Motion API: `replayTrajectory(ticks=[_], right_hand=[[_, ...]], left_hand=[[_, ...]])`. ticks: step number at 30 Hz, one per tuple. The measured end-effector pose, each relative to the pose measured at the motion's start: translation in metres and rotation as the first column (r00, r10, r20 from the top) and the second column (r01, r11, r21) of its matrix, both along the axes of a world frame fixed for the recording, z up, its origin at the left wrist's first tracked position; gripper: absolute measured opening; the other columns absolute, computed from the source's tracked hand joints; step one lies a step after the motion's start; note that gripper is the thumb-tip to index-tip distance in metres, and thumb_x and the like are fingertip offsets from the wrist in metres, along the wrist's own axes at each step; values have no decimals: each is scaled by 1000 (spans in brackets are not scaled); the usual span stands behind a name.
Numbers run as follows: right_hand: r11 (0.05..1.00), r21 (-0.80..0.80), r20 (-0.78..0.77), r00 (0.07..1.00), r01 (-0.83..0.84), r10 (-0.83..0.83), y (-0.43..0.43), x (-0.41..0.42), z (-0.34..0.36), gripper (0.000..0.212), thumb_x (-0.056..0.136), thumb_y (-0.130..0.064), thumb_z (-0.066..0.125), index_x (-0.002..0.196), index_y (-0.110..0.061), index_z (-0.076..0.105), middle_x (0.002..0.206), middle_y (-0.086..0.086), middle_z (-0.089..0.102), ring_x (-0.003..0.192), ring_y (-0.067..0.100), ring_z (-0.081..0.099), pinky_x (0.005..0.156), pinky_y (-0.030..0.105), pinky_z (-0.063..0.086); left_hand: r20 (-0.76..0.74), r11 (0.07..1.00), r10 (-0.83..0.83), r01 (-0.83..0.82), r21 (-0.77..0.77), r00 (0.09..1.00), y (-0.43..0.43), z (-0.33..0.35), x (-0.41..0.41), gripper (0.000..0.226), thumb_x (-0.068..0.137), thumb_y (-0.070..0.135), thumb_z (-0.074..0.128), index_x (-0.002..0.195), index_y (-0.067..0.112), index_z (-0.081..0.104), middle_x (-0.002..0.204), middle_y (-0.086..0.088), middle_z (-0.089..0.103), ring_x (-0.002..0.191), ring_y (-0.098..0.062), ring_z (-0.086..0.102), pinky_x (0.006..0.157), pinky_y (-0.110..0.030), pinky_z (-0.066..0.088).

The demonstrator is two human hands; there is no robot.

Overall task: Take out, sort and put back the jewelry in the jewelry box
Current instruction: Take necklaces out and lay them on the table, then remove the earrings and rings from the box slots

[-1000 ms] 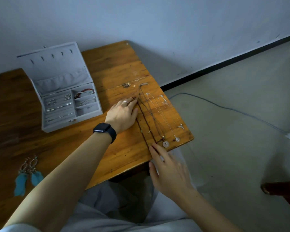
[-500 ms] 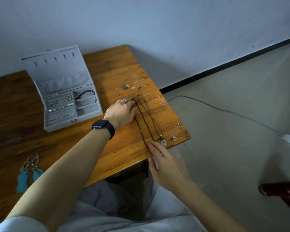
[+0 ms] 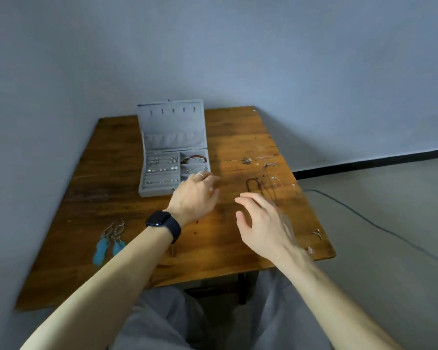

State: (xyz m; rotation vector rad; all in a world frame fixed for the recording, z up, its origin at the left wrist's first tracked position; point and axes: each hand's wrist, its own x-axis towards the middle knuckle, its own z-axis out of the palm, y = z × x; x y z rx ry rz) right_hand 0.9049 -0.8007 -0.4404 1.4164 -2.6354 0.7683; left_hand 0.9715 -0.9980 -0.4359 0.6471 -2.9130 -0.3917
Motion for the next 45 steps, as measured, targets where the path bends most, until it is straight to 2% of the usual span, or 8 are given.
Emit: replayTrajectory(ticks=[11, 17, 23, 27, 33, 38, 42, 45], right_hand=[[992, 49, 17, 993, -118, 118, -84, -14, 16, 39, 100, -35, 50, 137, -27, 57, 143, -13, 52, 128, 10, 49, 102, 25, 44], [977, 96, 56, 981, -189, 184, -124, -23, 8, 41, 100, -34, 50, 140, -28, 53, 143, -12, 53, 130, 9, 48, 112, 27, 38], [961, 161, 45, 974, -225, 221, -156, -34, -15, 38, 100, -35, 51, 136, -28, 60, 130, -14, 62, 115, 8, 51, 92, 20, 45], [962, 155, 9, 974, -226, 228, -157, -39, -31, 24, 94, -30, 60, 115, -29, 73, 107, -17, 67, 96, 7, 53, 77, 20, 50], [953, 191, 3, 971, -237, 240, -171, -45, -14, 20, 93, -40, 57, 108, -37, 70, 96, -21, 67, 88, 5, 60, 66, 22, 52], [972, 83, 49, 975, -221, 217, -231, -46, 4, 23, 95, -42, 59, 115, -35, 68, 103, -14, 69, 91, 9, 65, 66, 22, 49], [971, 57, 71, 971, -234, 230, -284, -44, 4, 23, 96, -35, 61, 115, -29, 72, 109, -6, 70, 96, 14, 67, 71, 21, 48], [962, 125, 58, 970, -243, 238, -310, -42, 2, 24, 98, -34, 58, 118, -30, 71, 114, -1, 70, 103, 23, 66, 77, 31, 53]], left_hand=[[-106, 964, 263, -256, 79, 959, -64, 0, 67, 44, 99, 38, 53, 142, 32, 50, 149, 1, 47, 136, -20, 43, 106, -43, 47], [-98, 882, 433, -399, 250, 896, -100, -12, 72, 53, 99, 35, 55, 149, 20, 43, 155, -3, 36, 139, -23, 39, 108, -38, 45], [-75, 797, 509, -437, 418, 857, -130, -30, 67, 47, 103, 20, 48, 149, 14, 43, 135, -8, 57, 124, -26, 55, 100, -29, 46], [-89, 788, 508, -421, 450, 857, -132, -36, 69, 50, 100, 10, 51, 149, 20, 45, 133, -7, 56, 118, -22, 58, 96, -25, 46], [-93, 783, 495, -397, 478, 864, -138, -37, 74, 52, 99, 14, 53, 148, 26, 44, 139, -1, 52, 119, -18, 56, 98, -29, 49], [-183, 877, 463, -418, 238, 867, -157, -27, 62, 48, 99, 32, 57, 145, 32, 44, 149, -2, 38, 130, -22, 45, 94, -39, 54], [-116, 903, 416, -425, -59, 902, -177, -17, 41, 36, 98, 30, 56, 133, 34, 60, 157, -8, 31, 133, -28, 42, 96, -46, 51], [-59, 897, 415, -419, -142, 908, -188, -13, 29, 30, 99, 33, 52, 123, 36, 69, 160, -5, 29, 135, -26, 40, 98, -42, 46]])
